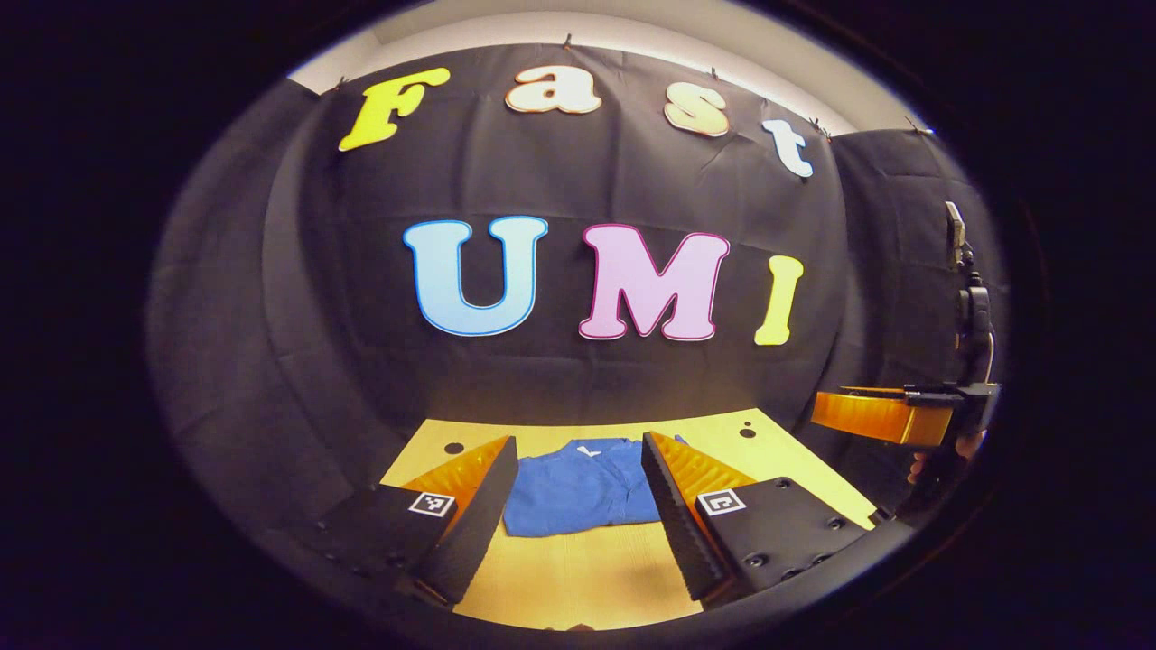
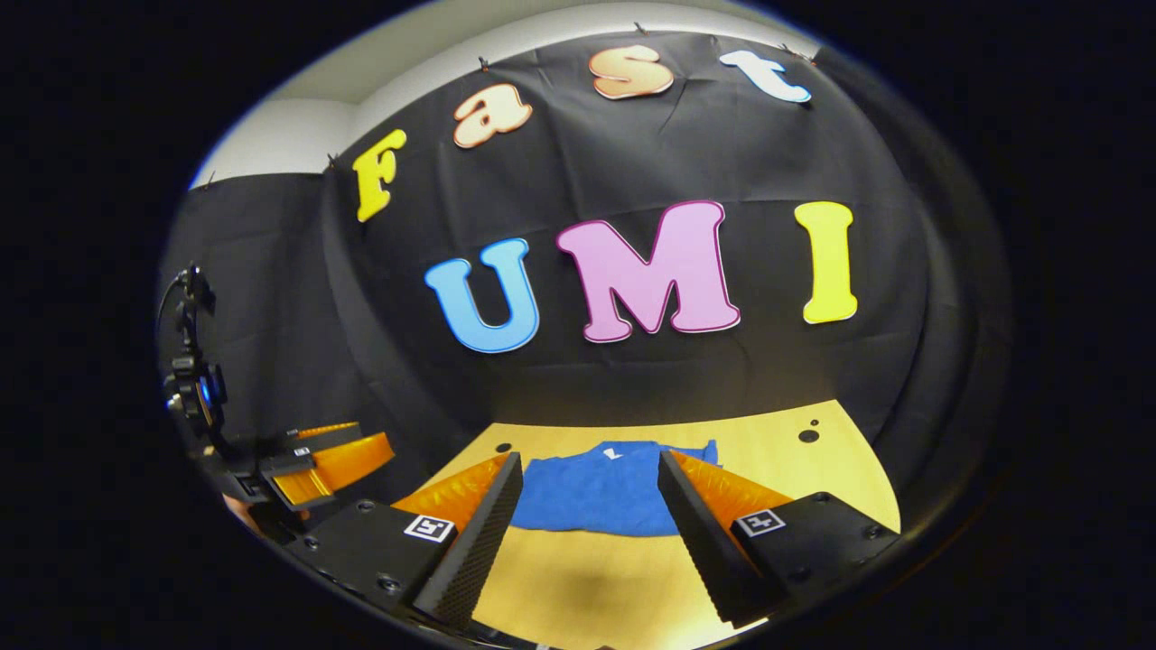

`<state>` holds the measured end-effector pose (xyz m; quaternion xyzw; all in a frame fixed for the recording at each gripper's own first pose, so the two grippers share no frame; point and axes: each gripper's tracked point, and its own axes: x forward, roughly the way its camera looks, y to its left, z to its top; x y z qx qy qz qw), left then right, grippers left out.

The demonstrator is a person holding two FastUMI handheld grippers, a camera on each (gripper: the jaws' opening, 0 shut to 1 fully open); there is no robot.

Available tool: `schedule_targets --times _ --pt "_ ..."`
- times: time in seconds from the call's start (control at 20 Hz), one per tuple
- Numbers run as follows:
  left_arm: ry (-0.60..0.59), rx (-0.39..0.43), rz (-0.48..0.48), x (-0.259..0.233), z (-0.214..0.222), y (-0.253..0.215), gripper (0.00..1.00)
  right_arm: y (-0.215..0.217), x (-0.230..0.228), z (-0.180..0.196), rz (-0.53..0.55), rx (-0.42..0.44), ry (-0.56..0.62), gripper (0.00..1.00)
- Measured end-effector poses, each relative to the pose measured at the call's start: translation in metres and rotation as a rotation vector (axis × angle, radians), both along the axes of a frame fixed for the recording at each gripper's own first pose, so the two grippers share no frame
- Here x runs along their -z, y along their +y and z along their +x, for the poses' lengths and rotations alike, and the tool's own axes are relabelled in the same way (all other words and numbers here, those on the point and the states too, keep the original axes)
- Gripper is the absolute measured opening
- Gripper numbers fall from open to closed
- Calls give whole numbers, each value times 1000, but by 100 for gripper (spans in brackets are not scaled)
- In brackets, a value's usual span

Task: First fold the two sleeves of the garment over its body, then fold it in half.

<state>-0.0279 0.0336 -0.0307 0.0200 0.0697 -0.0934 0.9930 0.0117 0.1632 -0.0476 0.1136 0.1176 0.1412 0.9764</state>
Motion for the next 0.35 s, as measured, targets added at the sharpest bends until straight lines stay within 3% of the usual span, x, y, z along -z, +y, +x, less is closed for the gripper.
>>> schedule_targets --times 0.15,0.35 --pt "-40 -21 -22 20 -60 8 78 8 9 -59 -14 4 -2 96" --pt "-83 -41 94 21 -104 -4 78 -1 -8 -115 -110 42 -90 96"
